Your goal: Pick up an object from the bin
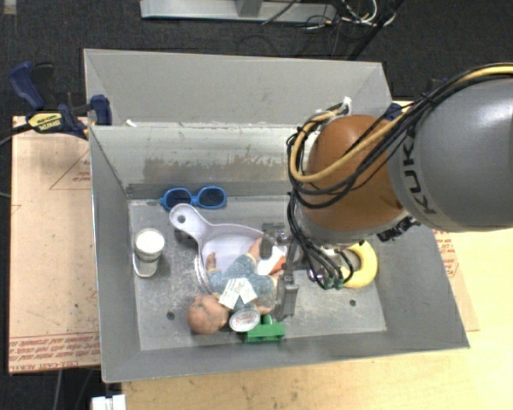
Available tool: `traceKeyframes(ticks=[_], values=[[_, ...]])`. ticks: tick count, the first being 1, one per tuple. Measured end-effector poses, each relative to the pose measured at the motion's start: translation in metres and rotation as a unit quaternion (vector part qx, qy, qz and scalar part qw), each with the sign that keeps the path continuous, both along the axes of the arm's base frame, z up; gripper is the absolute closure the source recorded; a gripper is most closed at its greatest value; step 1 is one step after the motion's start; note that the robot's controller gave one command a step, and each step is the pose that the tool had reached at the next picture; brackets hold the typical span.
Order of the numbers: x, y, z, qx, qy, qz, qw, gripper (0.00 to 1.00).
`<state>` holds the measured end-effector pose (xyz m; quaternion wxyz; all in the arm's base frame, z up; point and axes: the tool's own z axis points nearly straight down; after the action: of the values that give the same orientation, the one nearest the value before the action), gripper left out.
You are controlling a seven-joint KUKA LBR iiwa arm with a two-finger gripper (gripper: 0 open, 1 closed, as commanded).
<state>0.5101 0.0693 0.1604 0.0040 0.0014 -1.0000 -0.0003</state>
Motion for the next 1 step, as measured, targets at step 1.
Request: traceKeyframes(ticks=[1], values=[[0.0018,-0.0002,0.0042,0.000,-0.0040,-0.001,1.0000,0.00]])
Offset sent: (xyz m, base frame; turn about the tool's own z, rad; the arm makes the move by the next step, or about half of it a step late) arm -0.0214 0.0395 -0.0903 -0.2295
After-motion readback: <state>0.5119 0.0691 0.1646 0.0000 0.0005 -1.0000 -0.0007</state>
